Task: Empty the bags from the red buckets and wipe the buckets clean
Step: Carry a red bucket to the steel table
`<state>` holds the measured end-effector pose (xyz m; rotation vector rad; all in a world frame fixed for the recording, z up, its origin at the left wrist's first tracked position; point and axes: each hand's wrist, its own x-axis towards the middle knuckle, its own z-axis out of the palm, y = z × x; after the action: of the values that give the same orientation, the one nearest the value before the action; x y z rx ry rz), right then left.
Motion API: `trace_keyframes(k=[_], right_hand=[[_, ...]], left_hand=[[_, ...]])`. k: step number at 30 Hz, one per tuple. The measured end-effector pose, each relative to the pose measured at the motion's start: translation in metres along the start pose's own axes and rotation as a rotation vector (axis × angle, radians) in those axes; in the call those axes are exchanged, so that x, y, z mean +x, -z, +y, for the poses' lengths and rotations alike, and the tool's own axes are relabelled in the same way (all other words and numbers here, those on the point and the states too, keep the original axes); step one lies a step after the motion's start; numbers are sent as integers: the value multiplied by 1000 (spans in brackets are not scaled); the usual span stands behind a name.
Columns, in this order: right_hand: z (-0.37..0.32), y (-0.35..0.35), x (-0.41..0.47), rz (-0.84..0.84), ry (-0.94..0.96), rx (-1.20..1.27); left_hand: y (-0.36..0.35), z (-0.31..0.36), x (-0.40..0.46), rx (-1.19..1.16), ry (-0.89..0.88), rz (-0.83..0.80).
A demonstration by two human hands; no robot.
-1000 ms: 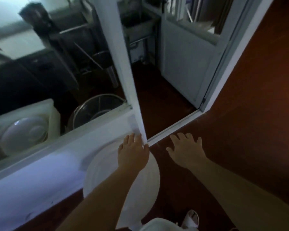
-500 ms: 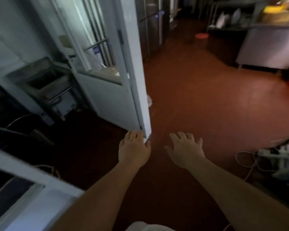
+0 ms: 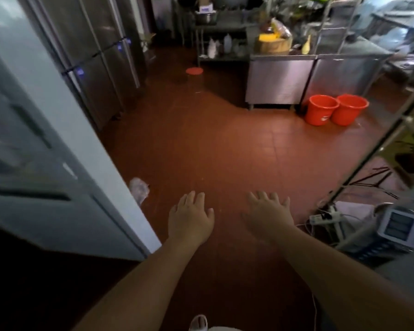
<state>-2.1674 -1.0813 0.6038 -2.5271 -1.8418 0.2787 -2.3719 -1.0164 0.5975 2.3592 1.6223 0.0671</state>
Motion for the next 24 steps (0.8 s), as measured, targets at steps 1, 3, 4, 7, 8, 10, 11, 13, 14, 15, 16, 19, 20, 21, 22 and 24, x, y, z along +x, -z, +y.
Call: trace_keyframes(k=[1,3,4,7,8,10,11,13,14,15,16,19,20,21,22,24], right_hand=[[2,2,20,-5,-34,1],[10,9,57,-10,-94,5],[15,13,74,-10,-119,14],[41,24,122,31,-188,47],[51,30,140,41,-210,56],[74,41,179,48,-248,69],[87,45,200,53,-262,75],[113,53,243,60,-280,76],[126,58,267,58,-283,75],[138,63,290,49,-280,70],[150,69,313,34,-274,61],[185,92,384,19,-245,37],[195,100,408,19,-229,21],[204,109,433,25,-216,4],[212,117,457,34,-209,-10],[225,131,501,34,-210,-25]], left_hand=[[4,2,26,2,-28,-8],[9,9,76,25,-83,-30],[11,15,101,36,-107,-41],[13,38,169,76,-174,-71],[13,46,192,91,-196,-77],[11,64,241,114,-226,-89],[10,74,266,125,-237,-91],[10,96,316,138,-252,-95],[11,108,341,144,-255,-95],[13,119,367,147,-257,-91],[16,131,391,145,-251,-89],[27,167,458,126,-219,-73],[30,178,480,117,-214,-64],[34,188,502,112,-213,-52],[38,198,524,109,-214,-41],[44,216,568,96,-217,-28]])
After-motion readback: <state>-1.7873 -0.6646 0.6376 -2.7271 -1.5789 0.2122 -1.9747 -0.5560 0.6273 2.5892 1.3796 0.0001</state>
